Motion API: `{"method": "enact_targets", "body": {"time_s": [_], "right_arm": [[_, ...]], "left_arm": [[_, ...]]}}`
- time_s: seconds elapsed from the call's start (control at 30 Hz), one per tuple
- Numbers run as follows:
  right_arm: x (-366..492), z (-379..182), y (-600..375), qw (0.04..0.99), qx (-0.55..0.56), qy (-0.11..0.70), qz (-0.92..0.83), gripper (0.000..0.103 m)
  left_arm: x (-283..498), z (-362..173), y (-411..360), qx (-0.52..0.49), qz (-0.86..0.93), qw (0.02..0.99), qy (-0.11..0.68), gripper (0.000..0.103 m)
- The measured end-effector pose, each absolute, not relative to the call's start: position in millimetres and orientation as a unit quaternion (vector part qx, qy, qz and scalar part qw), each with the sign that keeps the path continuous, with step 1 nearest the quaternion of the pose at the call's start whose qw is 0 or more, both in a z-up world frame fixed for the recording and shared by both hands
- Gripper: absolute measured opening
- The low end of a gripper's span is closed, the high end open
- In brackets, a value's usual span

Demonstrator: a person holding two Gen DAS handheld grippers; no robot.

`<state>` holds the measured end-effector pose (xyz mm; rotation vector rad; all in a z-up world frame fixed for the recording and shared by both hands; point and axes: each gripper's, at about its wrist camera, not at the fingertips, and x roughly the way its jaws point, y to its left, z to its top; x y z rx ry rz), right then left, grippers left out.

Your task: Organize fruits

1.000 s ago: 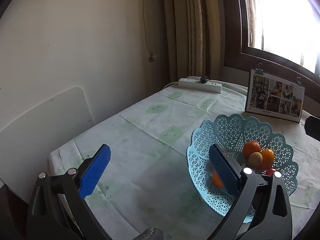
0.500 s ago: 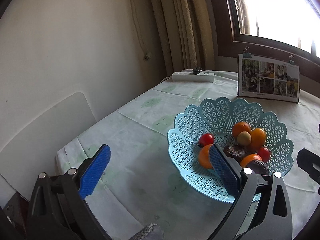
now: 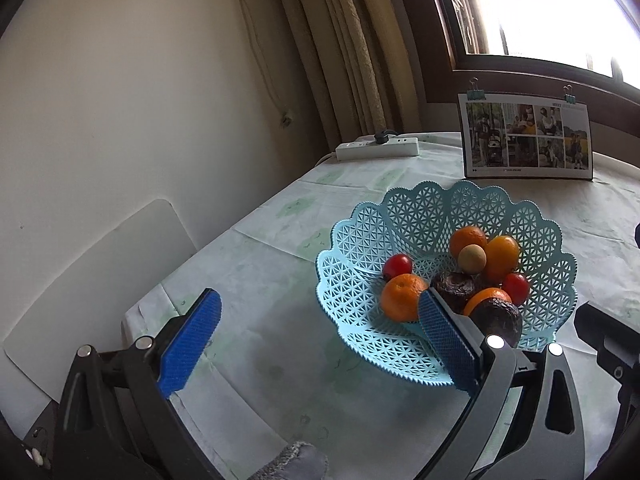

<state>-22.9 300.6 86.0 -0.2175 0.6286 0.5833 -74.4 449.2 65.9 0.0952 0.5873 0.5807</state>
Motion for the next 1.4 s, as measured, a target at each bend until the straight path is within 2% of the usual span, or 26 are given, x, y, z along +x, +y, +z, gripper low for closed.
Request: {"method": "enact_targets", "body": {"time_s": [0.53,1.4], "right_arm": [[-19,86,313,0.905,-0.118,0.291,0.287,0.098],[-11,78,327,0.896,-0.132,0.315,0.283,0.098]], "left_arm": [[-74,65,454,0.055,0.29,0.91,0.291,0.1],[-72,61,460,0.062,0.292,0.907,0.298,0.1]]}}
